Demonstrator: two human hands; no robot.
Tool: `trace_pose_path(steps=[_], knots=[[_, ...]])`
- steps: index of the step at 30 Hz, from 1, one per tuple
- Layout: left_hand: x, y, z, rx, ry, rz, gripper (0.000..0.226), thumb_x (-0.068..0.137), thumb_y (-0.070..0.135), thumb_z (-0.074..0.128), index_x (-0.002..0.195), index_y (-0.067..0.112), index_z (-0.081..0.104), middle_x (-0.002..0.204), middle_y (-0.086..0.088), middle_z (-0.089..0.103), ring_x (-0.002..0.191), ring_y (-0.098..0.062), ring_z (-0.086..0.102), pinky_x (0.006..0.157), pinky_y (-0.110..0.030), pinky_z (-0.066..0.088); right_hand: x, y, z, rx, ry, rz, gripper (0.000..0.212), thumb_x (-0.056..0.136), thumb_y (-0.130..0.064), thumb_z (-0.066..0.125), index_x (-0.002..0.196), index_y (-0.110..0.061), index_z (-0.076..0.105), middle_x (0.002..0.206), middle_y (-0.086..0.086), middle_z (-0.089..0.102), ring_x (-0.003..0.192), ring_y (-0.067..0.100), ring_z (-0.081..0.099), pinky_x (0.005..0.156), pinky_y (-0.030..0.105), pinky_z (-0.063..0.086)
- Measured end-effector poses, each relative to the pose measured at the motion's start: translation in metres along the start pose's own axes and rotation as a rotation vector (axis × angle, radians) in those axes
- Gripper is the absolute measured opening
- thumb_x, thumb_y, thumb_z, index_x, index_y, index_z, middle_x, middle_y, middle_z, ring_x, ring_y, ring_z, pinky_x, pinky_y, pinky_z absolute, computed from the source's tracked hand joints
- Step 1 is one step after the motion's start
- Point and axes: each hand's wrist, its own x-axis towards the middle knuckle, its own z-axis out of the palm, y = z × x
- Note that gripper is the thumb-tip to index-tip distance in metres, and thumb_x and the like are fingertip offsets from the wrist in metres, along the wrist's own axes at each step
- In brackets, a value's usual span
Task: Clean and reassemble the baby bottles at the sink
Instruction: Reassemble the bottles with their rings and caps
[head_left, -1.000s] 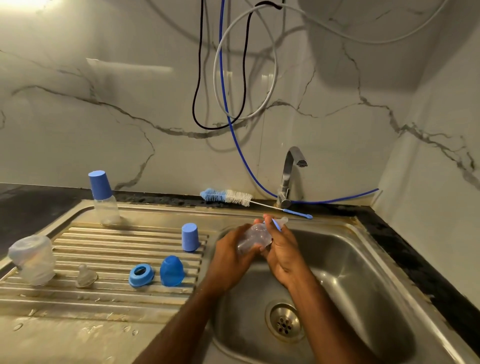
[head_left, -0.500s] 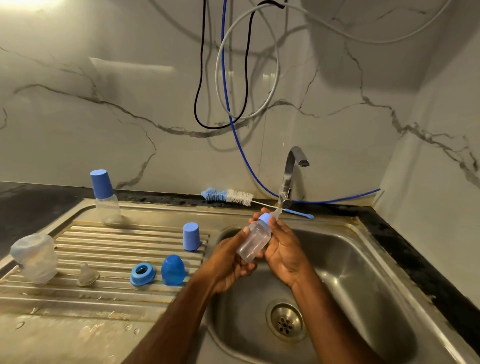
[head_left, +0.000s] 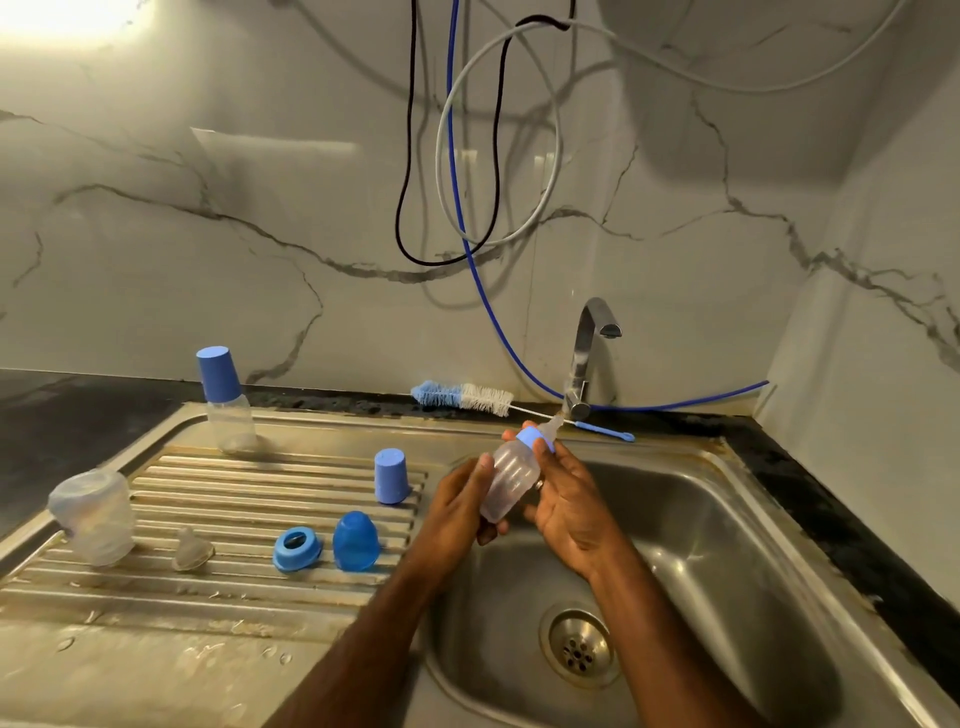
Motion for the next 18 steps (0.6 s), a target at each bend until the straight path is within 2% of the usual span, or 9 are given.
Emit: trace_pose_path(steps=[2, 4, 7, 8, 10, 12, 14, 18], knots=[[0.000, 0.003, 0.000, -0.010, 0.036, -0.020, 0.045, 0.100, 0.064, 0.041, 0.117, 0.028, 0.063, 0.085, -0.007, 0.071, 0.065, -0.019, 0.063, 0.056, -0.030, 0.050, -0.002, 0.001, 0.001, -0.058, -0.045, 0.008, 0.046, 0.085, -0.029, 0.066, 0.128, -0.014, 0.062, 0.122, 0.015, 0.070, 0.109, 0.032, 0.068, 0.088, 0.053, 0.055], [-0.003, 0.009, -0.001, 0.107, 0.112, 0.001, 0.039, 0.097, 0.065, 0.042, 0.115, 0.035, 0.059, 0.093, -0.003, 0.072, 0.072, -0.013, 0.069, 0.060, -0.030, 0.058, -0.003, 0.002, 0.006, -0.111, -0.041, -0.019, 0.044, 0.084, -0.031, 0.068, 0.125, -0.015, 0.065, 0.118, 0.015, 0.071, 0.107, 0.032, 0.069, 0.080, 0.050, 0.058], [-0.007, 0.023, -0.014, 0.443, 0.221, 0.120, 0.032, 0.097, 0.056, 0.049, 0.112, 0.028, 0.056, 0.102, 0.007, 0.066, 0.090, -0.007, 0.069, 0.072, -0.025, 0.059, -0.001, 0.002, 0.012, -0.241, 0.014, -0.093, 0.042, 0.077, -0.035, 0.073, 0.118, -0.024, 0.069, 0.113, 0.005, 0.074, 0.108, 0.026, 0.069, 0.089, 0.050, 0.056], [-0.007, 0.029, -0.021, 0.573, 0.279, 0.169, 0.026, 0.099, 0.048, 0.054, 0.107, 0.024, 0.058, 0.098, 0.008, 0.065, 0.088, -0.008, 0.066, 0.072, -0.023, 0.057, -0.001, 0.001, 0.014, -0.291, 0.045, -0.118, 0.044, 0.076, -0.037, 0.074, 0.117, -0.026, 0.069, 0.112, 0.002, 0.075, 0.108, 0.025, 0.069, 0.089, 0.051, 0.055], [-0.004, 0.049, -0.043, 0.735, 0.375, 0.258, 0.017, 0.099, 0.035, 0.061, 0.092, 0.020, 0.063, 0.086, 0.006, 0.064, 0.075, -0.009, 0.064, 0.067, -0.024, 0.053, 0.004, 0.002, 0.021, -0.359, 0.087, -0.168, 0.048, 0.072, -0.038, 0.077, 0.118, -0.026, 0.069, 0.109, -0.001, 0.075, 0.104, 0.024, 0.069, 0.080, 0.046, 0.055], [-0.001, 0.070, -0.069, 0.801, 0.396, 0.286, 0.022, 0.097, 0.030, 0.064, 0.079, 0.019, 0.063, 0.073, 0.005, 0.065, 0.063, -0.010, 0.061, 0.061, -0.019, 0.046, 0.009, 0.006, 0.034, -0.423, 0.086, -0.209, 0.046, 0.073, -0.032, 0.081, 0.117, -0.025, 0.069, 0.105, -0.001, 0.075, 0.095, 0.020, 0.070, 0.066, 0.033, 0.054], [0.000, 0.087, -0.096, 0.873, 0.396, 0.263, 0.024, 0.095, 0.026, 0.068, 0.075, 0.013, 0.065, 0.069, 0.003, 0.064, 0.061, -0.010, 0.056, 0.060, -0.018, 0.040, 0.017, 0.010, 0.052, -0.503, 0.050, -0.248, 0.039, 0.078, -0.023, 0.084, 0.114, -0.025, 0.069, 0.103, 0.000, 0.075, 0.086, 0.014, 0.071, 0.059, 0.025, 0.052], [-0.003, 0.107, -0.152, 0.998, 0.362, 0.165, 0.022, 0.092, 0.020, 0.070, 0.076, 0.005, 0.068, 0.071, -0.007, 0.068, 0.066, -0.017, 0.058, 0.067, -0.033, 0.047, 0.042, 0.017, 0.097, -0.650, -0.035, -0.342, 0.035, 0.074, -0.018, 0.089, 0.101, -0.026, 0.069, 0.096, -0.006, 0.074, 0.087, 0.010, 0.070, 0.071, 0.020, 0.054]])
